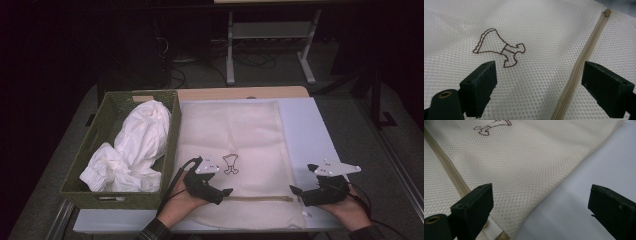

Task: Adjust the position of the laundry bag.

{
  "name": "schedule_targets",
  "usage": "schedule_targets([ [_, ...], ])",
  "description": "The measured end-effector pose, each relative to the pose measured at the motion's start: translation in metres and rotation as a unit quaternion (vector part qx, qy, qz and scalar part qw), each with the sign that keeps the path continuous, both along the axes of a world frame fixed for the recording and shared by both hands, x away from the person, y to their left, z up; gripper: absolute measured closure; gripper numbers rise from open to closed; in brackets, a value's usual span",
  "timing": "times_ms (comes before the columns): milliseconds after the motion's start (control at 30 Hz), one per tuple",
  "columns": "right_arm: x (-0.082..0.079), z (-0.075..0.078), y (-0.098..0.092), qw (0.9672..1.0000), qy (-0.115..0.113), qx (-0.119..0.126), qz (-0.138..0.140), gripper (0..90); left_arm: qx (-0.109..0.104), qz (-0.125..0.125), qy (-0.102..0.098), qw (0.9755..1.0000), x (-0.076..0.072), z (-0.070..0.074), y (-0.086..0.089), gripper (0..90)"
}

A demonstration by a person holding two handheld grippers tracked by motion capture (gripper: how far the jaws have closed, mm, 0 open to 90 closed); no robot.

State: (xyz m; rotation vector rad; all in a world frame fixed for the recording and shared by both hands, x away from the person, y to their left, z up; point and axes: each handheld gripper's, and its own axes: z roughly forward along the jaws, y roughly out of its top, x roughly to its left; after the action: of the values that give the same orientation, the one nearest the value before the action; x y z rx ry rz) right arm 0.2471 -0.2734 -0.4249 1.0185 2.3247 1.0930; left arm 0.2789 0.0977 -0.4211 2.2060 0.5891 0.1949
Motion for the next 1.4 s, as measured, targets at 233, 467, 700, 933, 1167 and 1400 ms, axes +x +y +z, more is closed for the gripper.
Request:
schedule_targets([
  [233,0.005,0.001,0.0,1.0,0.004,0.006,-0.002,5.7,-0.008,-0.002,-0.003,1.0,-0.002,0.005,0.0,12.5],
  [467,0.016,0.004,0.004,1.0,0.001,0.005,-0.002,6.1,-0.003,-0.011,-0.004,0.9999,-0.004,0.005,0.0,12.5],
  [700,0.025,0.006,0.008,1.0,0.008,0.006,0.0,6.2,-0.004,-0.007,-0.003,1.0,-0.004,0.004,0.004,12.5],
  [933,0.034,0.013,0.014,0.9998,0.007,0.014,0.009,6.3,0.0,-0.005,-0.003,1.0,-0.003,0.0,0.003,12.5],
  [1167,0.044,0.017,0.017,0.9999,0.004,0.007,0.015,6.3,0.006,-0.004,-0.01,0.9999,-0.003,0.0,0.004,12.5],
  [1400,0.053,0.019,0.017,0.9998,0.008,0.016,0.011,6.6,-0.004,-0.001,-0.008,1.0,0.0,0.001,0.005,12.5],
])
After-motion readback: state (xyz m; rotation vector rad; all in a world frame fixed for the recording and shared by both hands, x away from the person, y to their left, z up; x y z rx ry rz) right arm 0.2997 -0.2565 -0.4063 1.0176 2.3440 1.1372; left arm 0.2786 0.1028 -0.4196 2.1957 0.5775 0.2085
